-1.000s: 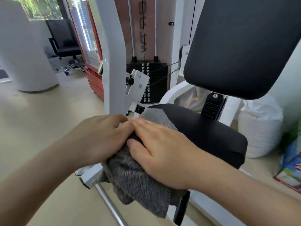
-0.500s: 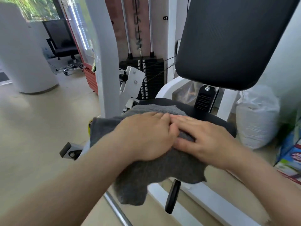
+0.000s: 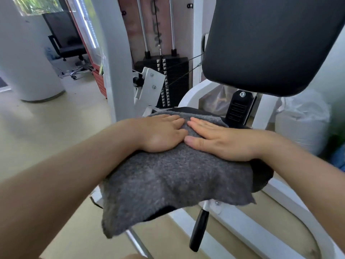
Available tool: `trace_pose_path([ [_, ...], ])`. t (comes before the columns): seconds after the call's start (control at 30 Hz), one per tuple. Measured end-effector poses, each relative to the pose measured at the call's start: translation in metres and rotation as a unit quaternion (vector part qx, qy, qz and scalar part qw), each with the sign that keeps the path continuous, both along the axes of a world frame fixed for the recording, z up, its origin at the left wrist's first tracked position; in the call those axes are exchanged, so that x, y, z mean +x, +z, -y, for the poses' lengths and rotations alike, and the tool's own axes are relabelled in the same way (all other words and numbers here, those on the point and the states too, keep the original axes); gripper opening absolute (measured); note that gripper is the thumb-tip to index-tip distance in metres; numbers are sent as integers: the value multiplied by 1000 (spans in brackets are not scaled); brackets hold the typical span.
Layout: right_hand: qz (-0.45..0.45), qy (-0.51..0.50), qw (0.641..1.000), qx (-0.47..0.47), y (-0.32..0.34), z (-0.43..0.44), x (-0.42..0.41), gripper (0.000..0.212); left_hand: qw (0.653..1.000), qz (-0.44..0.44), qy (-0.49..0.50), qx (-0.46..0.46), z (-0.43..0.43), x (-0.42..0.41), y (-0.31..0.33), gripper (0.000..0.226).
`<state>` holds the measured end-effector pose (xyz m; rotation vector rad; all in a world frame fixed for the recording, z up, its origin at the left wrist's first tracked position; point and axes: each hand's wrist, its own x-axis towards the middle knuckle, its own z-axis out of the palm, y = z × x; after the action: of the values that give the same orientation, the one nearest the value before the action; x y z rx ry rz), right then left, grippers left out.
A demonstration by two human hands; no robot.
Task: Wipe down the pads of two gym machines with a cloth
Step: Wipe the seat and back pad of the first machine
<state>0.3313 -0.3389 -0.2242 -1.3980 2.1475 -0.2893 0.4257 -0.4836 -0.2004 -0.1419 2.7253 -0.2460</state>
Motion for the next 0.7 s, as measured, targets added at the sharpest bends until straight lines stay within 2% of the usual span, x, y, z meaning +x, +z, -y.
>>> trace_pose_path([
  [0.07,-10,-5,1000,3,-8,23,-15,85,1000,-1,21,10,16,-17,-6,47],
  [0.2,-12,-42,999,20,-17,64,-44,80,998,-18,42,45,52,-50,-21,42],
  [0.3,-19,-78,997,7,-32,100,-70,70,985,-61,92,136,71,-80,-32,43],
  [0.4,-47,-129,990,-3,-48,130,-95,54,980,-29,134,142,79,-116,-38,40],
  [0.43,-59,-142,988,2,-51,136,-101,57,985,-14,118,123,80,-128,-40,39],
  [0.53,-8,-199,980,0,-57,142,-117,86,982,-17,155,105,95,-160,-54,42],
  [0.6,17,-228,973,2,-61,145,-123,92,982,-18,155,107,99,-169,-62,42],
  [0.67,-13,-253,967,11,-53,136,-113,81,983,-34,144,111,92,-169,-64,40],
  [0.7,-36,-254,966,17,-49,128,-107,65,983,-48,138,114,85,-165,-63,40],
])
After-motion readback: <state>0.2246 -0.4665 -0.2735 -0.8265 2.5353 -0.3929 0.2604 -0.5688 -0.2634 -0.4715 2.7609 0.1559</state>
